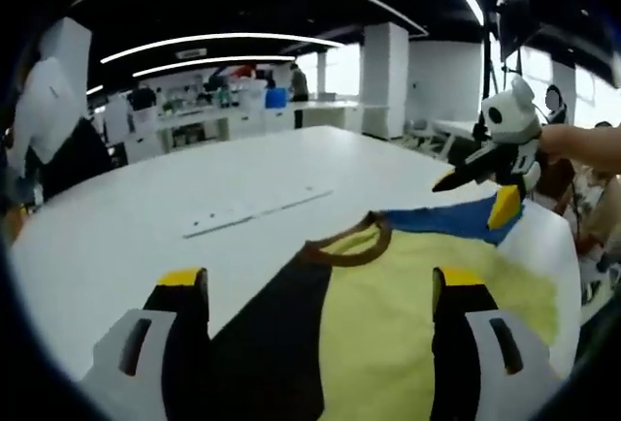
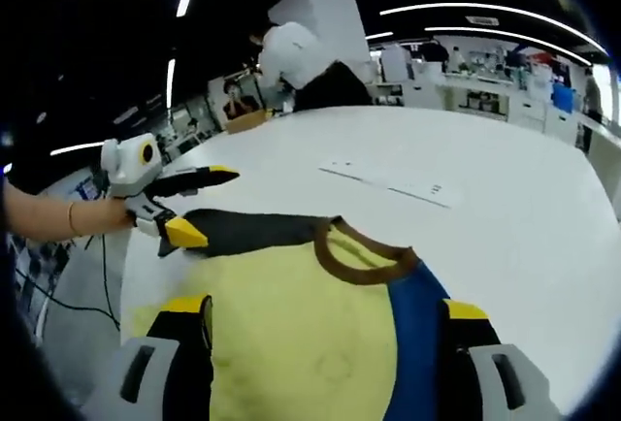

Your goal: Fold the garment on the visible template until the final outline fits inside the template.

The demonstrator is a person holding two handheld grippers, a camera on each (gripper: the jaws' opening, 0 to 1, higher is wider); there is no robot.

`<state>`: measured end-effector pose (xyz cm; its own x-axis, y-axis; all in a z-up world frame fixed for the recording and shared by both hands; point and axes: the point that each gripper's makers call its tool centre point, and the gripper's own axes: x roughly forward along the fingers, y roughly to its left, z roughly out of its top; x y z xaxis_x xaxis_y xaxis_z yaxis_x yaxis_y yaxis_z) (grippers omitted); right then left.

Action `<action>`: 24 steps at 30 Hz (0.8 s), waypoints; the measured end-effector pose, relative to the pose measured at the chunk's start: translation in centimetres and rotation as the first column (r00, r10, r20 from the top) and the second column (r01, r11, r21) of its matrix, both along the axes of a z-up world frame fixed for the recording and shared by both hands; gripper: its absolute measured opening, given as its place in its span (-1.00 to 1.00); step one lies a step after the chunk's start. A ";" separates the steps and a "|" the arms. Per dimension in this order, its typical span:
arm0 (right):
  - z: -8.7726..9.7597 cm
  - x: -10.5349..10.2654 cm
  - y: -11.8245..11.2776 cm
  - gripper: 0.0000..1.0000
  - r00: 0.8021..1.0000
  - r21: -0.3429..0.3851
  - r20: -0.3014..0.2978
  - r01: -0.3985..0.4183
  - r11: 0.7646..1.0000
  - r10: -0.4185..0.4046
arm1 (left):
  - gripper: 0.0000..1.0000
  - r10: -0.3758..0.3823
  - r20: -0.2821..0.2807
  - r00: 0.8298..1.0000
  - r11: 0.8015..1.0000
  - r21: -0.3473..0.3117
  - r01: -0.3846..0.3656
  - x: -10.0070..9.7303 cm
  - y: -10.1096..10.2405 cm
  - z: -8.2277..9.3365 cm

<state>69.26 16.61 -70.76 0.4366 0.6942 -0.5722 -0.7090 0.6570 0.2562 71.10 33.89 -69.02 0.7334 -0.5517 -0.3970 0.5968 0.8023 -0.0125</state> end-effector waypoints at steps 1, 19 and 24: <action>0.0 -0.7 -0.2 0.89 1.000 0.002 -0.008 -0.006 1.000 0.006 | 0.89 -0.006 -0.002 1.000 1.000 0.003 0.006 -0.5 0.1 0.1; 0.2 -8.6 -3.4 0.67 0.996 -0.009 -0.056 -0.065 0.998 0.064 | 0.96 -0.109 -0.047 0.993 0.994 -0.029 0.107 -8.9 -0.1 0.5; -0.2 -10.4 -4.6 0.51 0.995 -0.044 -0.043 -0.087 0.995 0.085 | 0.88 -0.127 -0.080 0.989 0.992 -0.037 0.125 -11.6 0.2 -0.2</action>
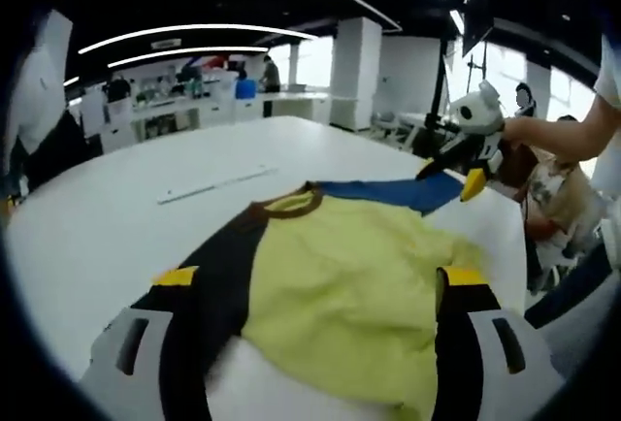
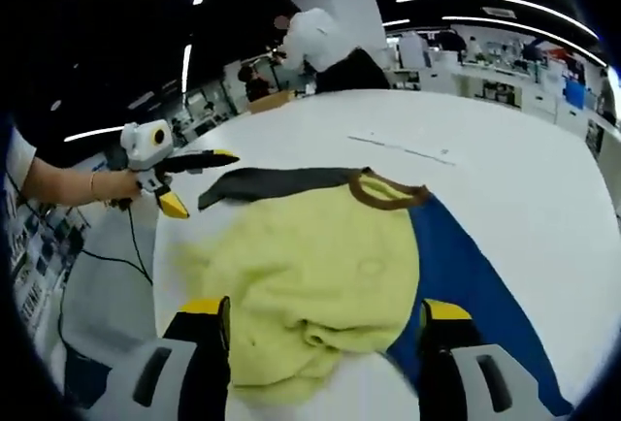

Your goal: Fold the garment on the visible template until the final outline fits inside the template.

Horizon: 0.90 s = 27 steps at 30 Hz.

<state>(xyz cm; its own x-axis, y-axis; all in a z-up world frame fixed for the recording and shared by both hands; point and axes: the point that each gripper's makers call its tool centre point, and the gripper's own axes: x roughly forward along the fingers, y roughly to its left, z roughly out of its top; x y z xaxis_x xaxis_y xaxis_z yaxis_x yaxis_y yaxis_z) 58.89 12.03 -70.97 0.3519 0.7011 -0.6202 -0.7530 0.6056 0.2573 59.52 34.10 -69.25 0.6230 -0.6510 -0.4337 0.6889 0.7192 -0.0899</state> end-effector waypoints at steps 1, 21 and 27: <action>0.0 -0.1 -0.1 0.47 1.000 -0.001 -0.001 0.000 1.000 0.000 | 0.83 0.000 -0.004 1.000 1.000 0.000 0.000 -0.2 0.0 -0.1; -2.5 -3.4 -2.1 -0.33 0.999 -0.074 -0.003 -0.034 0.997 0.034 | 0.35 -0.078 -0.096 0.992 0.997 0.017 0.080 -7.2 1.1 -2.8; -3.6 -3.4 -2.7 -0.42 0.999 -0.097 0.011 -0.047 0.994 0.048 | 0.16 -0.099 -0.124 0.987 0.995 0.018 0.102 -9.1 1.0 -4.0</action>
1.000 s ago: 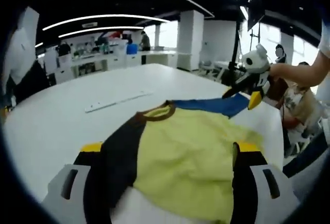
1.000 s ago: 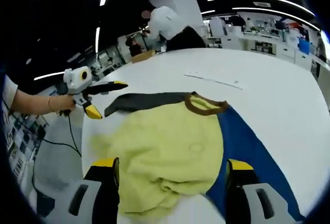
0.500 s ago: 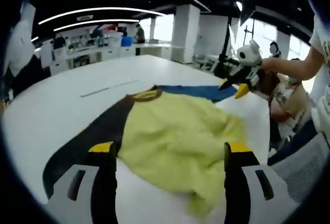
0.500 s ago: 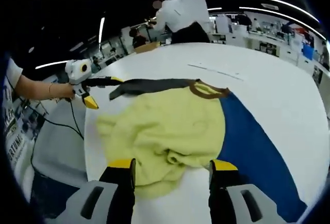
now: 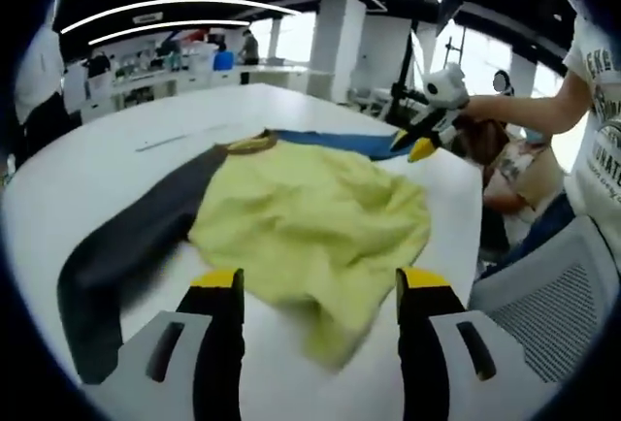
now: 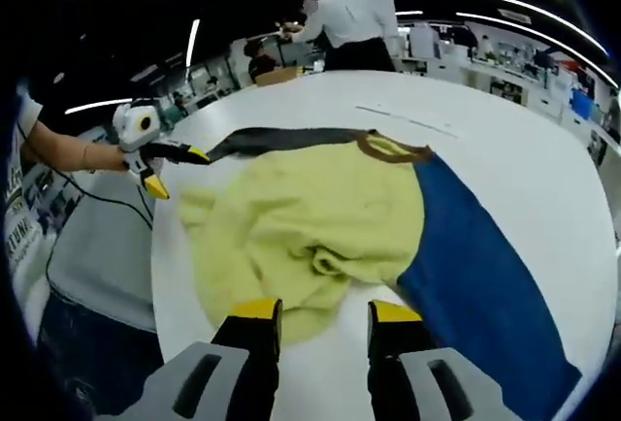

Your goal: Fold the garment on the visible template until the final outline fits inside the template.

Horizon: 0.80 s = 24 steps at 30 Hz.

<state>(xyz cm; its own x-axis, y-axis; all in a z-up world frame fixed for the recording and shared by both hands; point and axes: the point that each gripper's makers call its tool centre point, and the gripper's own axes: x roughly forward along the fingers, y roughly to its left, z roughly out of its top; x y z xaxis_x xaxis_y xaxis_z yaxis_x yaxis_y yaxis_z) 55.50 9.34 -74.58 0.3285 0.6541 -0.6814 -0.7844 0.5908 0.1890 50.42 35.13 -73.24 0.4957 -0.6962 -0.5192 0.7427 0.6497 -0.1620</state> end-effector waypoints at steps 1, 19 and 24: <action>-0.1 -0.1 0.0 -0.44 1.000 0.000 0.000 0.000 1.000 0.000 | 0.12 -0.005 -0.009 1.000 1.000 0.003 0.005 -0.4 -0.1 -0.3; -3.5 0.2 0.5 -0.58 0.985 -0.123 0.054 -0.154 0.980 0.161 | -0.47 -0.051 -0.053 0.997 0.992 0.115 0.057 -2.6 1.2 -3.8; -4.1 0.3 0.6 -0.62 0.982 -0.133 0.052 -0.174 0.976 0.182 | -0.60 -0.062 -0.050 0.997 0.989 0.134 0.068 -2.8 1.5 -4.2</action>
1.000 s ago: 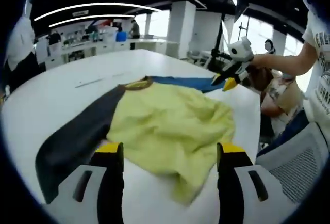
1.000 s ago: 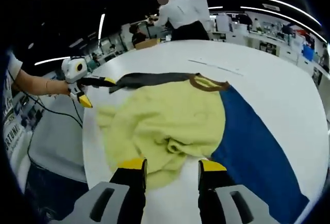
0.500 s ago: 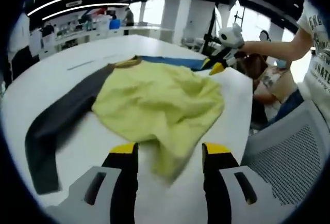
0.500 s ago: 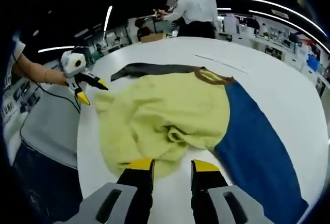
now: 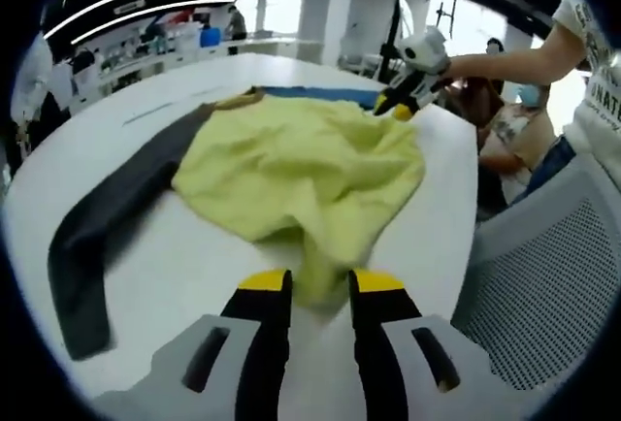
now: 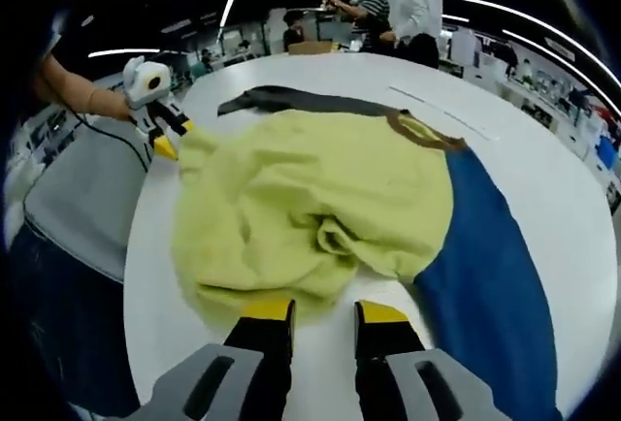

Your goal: Fold the garment on the visible template until the final outline fits inside the template.

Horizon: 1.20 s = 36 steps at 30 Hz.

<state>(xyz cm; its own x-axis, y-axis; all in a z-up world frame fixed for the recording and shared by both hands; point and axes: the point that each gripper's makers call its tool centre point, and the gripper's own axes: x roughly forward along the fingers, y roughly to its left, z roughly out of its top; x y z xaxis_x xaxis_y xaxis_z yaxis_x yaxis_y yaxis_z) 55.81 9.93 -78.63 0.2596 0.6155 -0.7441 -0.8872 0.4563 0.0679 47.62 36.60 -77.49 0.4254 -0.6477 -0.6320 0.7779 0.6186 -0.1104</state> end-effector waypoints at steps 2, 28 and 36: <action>0.0 0.0 0.1 -0.63 1.000 0.002 0.002 -0.008 1.000 0.008 | -0.64 -0.016 0.001 1.000 1.000 0.007 0.016 -0.2 -0.1 -0.2; 0.9 -0.7 -0.5 -1.00 1.000 0.011 0.010 -0.021 1.000 0.021 | -0.99 0.040 -0.044 0.998 0.999 -0.008 -0.040 0.2 0.9 0.7; 1.9 -2.4 -1.6 -1.00 0.999 -0.015 -0.004 0.032 0.999 -0.032 | -0.99 0.114 -0.114 0.987 0.993 -0.021 -0.117 -0.5 1.1 1.1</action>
